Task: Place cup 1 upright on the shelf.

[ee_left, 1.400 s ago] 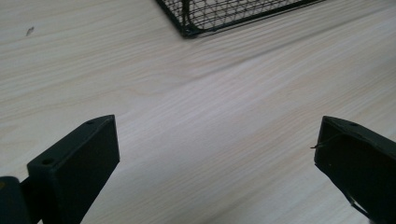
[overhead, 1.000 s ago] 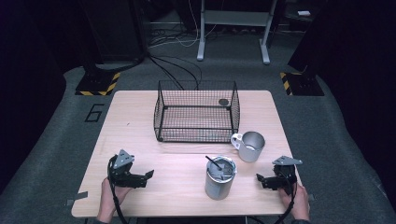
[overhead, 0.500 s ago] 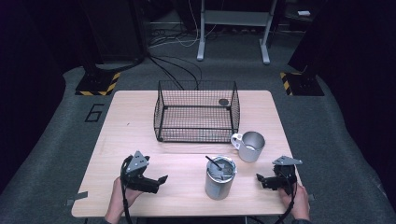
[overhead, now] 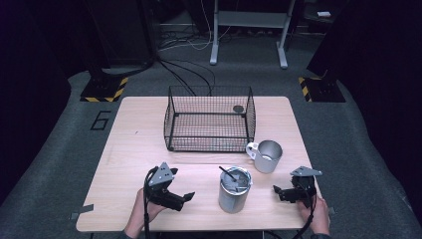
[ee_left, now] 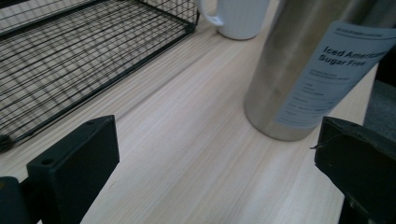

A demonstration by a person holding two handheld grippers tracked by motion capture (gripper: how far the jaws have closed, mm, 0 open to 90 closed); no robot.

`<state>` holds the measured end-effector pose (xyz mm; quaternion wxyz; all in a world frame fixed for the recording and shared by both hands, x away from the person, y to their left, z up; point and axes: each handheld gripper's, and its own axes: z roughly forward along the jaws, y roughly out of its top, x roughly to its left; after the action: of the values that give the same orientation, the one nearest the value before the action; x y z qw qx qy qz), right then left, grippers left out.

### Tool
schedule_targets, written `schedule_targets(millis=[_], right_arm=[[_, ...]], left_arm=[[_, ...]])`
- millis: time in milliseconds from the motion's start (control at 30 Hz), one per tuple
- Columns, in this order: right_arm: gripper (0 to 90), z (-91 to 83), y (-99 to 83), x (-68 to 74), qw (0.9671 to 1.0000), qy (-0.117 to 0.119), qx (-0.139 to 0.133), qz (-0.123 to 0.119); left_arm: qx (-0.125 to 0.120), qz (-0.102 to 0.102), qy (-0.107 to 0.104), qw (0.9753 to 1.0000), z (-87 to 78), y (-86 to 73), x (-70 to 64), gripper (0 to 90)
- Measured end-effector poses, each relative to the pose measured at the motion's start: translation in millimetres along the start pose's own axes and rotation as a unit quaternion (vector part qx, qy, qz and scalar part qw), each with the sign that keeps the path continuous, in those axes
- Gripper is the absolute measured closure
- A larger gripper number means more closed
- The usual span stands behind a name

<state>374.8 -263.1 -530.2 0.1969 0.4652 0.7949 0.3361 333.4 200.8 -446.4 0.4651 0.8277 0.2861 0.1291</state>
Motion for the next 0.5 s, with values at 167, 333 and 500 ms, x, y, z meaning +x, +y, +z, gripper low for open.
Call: schedule_targets(millis=[167,333,500], right_arm=[[0.0,-0.1,0.1,-0.1,1.0000,0.000,0.001,-0.001],[0.0,0.3,-0.1,-0.1,1.0000,-0.001,-0.002,-0.001],[0.0,0.1,-0.1,-0.1,1.0000,0.000,-0.001,0.000]], left_arm=[[-0.015,0.011,-0.032,0.9993,7.8,9.1,-7.7,0.0],[-0.026,0.017,-0.052,0.9982,12.6,15.0,-12.1,0.0],[-0.031,0.025,-0.076,0.9963,20.6,25.3,-19.7,0.0]])
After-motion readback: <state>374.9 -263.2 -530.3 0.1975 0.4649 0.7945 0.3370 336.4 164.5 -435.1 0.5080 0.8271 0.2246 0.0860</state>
